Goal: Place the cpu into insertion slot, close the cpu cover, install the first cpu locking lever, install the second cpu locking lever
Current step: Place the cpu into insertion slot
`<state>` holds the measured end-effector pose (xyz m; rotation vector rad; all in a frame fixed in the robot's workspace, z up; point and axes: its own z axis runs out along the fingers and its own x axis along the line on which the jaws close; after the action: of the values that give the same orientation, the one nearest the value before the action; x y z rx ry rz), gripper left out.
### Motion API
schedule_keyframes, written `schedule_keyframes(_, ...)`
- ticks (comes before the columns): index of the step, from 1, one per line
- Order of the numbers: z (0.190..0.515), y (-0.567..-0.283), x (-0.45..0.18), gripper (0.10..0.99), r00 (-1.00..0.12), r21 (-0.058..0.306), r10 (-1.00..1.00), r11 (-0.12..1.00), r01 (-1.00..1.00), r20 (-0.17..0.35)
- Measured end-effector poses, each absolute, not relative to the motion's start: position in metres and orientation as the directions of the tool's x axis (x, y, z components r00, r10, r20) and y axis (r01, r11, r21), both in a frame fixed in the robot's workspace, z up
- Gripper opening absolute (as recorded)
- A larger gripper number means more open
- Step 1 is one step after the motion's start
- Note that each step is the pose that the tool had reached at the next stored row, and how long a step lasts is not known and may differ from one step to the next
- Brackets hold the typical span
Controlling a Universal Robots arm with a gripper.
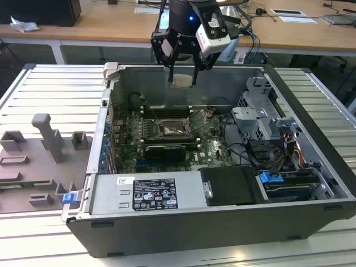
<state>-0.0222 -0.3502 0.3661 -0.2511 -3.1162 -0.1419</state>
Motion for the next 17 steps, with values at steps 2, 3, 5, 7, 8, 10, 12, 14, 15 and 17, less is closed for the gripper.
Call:
schedule_keyframes(2, 0.3662, -0.3502, -0.0222, 0.541, -0.984, 0.089, 0.175, 0.980, 0.176, 0.019)
schedule_keyframes(3, 0.3661, -0.3502, -0.0222, 0.541, -0.984, 0.089, 0.179, 0.980, 0.180, 0.019)
schedule_keyframes(5, 0.3661, -0.3502, -0.0222, 0.541, -0.981, 0.089, 0.195, 0.977, 0.196, 0.019)
schedule_keyframes(7, 0.3661, -0.3502, -0.0222, 0.541, -0.978, 0.089, 0.207, 0.974, 0.208, 0.019)
schedule_keyframes(8, 0.3661, -0.3502, -0.0222, 0.541, -0.977, 0.089, 0.214, 0.973, 0.214, 0.019)
schedule_keyframes(10, 0.3661, -0.3502, -0.0222, 0.541, -0.974, 0.089, 0.225, 0.970, 0.226, 0.019)
schedule_keyframes(12, 0.3660, -0.3502, -0.0222, 0.541, -0.971, 0.089, 0.238, 0.967, 0.239, 0.019)
schedule_keyframes(14, 0.3660, -0.3502, -0.0222, 0.541, -0.967, 0.089, 0.256, 0.962, 0.257, 0.019)
schedule_keyframes(15, 0.3660, -0.3502, -0.0222, 0.541, -0.965, 0.089, 0.262, 0.961, 0.263, 0.019)
schedule_keyframes(17, 0.3660, -0.3502, -0.0222, 0.541, -0.960, 0.089, 0.280, 0.956, 0.280, 0.019)
